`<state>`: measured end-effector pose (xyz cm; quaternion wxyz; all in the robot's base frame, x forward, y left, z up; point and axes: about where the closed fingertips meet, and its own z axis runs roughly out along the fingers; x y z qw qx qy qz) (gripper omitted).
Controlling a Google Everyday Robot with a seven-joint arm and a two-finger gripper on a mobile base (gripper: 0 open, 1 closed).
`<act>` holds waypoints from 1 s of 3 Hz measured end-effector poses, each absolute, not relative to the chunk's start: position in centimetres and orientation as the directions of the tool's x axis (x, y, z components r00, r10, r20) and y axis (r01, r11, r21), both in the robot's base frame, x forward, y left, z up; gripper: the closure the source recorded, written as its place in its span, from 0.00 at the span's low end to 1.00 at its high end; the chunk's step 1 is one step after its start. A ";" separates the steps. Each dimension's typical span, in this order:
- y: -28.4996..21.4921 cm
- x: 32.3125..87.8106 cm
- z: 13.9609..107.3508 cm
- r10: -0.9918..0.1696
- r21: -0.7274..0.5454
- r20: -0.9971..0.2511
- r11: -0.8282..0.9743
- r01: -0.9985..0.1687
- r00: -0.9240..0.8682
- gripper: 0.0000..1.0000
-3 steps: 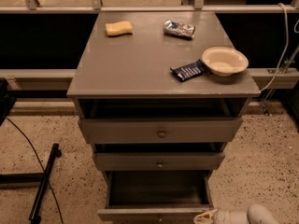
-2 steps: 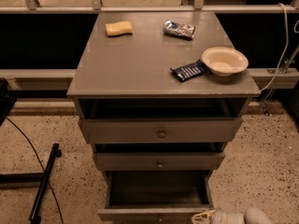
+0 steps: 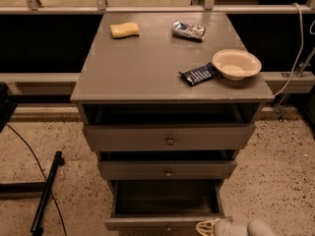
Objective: Close bottom drawer
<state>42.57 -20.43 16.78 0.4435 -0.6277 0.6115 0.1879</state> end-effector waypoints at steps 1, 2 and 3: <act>-19.2 45.1 16.3 -0.598 -0.346 -0.780 0.162 -0.924 0.187 1.00; -17.8 49.2 16.1 -0.590 -0.361 -0.787 0.198 -0.912 0.183 1.00; -16.9 53.3 15.1 -0.582 -0.350 -0.798 0.233 -0.908 0.158 1.00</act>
Offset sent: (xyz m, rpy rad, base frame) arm 0.1249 0.0344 -0.0067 0.0375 -0.0737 -0.1011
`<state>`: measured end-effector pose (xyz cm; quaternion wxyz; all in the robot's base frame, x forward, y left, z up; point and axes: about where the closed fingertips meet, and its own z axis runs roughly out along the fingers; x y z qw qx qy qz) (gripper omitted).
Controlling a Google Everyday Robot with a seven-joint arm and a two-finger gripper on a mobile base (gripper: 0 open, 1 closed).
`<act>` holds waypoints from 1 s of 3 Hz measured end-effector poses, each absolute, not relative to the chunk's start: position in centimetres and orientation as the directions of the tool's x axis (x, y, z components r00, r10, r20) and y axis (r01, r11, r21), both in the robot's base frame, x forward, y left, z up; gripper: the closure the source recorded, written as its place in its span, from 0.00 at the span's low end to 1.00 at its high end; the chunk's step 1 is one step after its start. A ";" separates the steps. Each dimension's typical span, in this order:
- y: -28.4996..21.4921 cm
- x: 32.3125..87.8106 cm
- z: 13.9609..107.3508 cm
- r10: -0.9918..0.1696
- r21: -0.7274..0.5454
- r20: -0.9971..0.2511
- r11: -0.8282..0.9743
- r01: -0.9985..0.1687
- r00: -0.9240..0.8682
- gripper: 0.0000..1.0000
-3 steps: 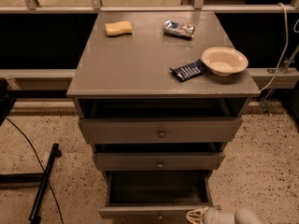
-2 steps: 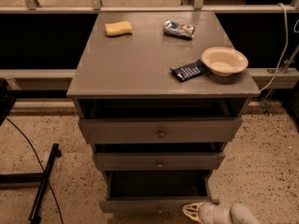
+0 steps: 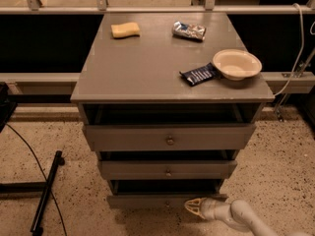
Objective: Close bottom drawer
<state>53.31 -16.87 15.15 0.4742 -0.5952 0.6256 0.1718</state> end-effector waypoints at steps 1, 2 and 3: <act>-16.5 57.1 13.6 -0.585 -0.334 -0.800 0.250 -0.909 0.133 1.00; -16.1 59.2 13.1 -0.575 -0.327 -0.808 0.258 -0.909 0.128 1.00; -16.0 57.8 13.2 -0.537 -0.343 -0.825 0.229 -0.911 0.175 1.00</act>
Offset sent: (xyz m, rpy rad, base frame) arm 0.0882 0.0045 -0.0278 0.0251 0.0220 -0.0347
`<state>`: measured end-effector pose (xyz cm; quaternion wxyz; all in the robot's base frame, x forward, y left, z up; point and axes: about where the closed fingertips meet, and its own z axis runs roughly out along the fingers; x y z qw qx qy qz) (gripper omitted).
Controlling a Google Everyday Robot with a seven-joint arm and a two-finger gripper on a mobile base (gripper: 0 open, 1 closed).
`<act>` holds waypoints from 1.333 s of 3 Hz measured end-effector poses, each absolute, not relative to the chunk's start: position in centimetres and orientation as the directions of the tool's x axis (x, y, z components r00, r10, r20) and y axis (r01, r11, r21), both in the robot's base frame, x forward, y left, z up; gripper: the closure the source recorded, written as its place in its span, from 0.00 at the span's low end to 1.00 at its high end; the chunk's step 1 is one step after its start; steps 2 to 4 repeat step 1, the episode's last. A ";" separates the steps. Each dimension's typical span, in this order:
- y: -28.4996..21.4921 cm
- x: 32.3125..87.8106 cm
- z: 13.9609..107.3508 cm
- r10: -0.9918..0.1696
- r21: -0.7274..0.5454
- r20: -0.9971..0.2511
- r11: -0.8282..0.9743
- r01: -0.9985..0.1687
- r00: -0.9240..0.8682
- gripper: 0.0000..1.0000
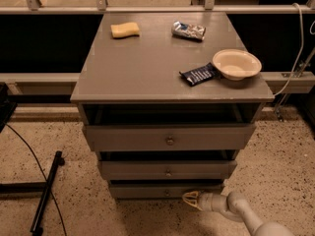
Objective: Close bottom drawer
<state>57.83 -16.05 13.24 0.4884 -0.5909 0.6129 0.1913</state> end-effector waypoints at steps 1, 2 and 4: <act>-17.7 52.9 12.5 -0.523 -0.366 -0.821 0.177 -0.913 0.228 1.00; -17.7 52.9 12.5 -0.523 -0.366 -0.821 0.177 -0.913 0.228 1.00; -17.7 52.9 12.5 -0.523 -0.366 -0.821 0.177 -0.913 0.228 1.00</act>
Offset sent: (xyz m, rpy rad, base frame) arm 0.0000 0.0000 0.0000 0.0000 0.0000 0.0000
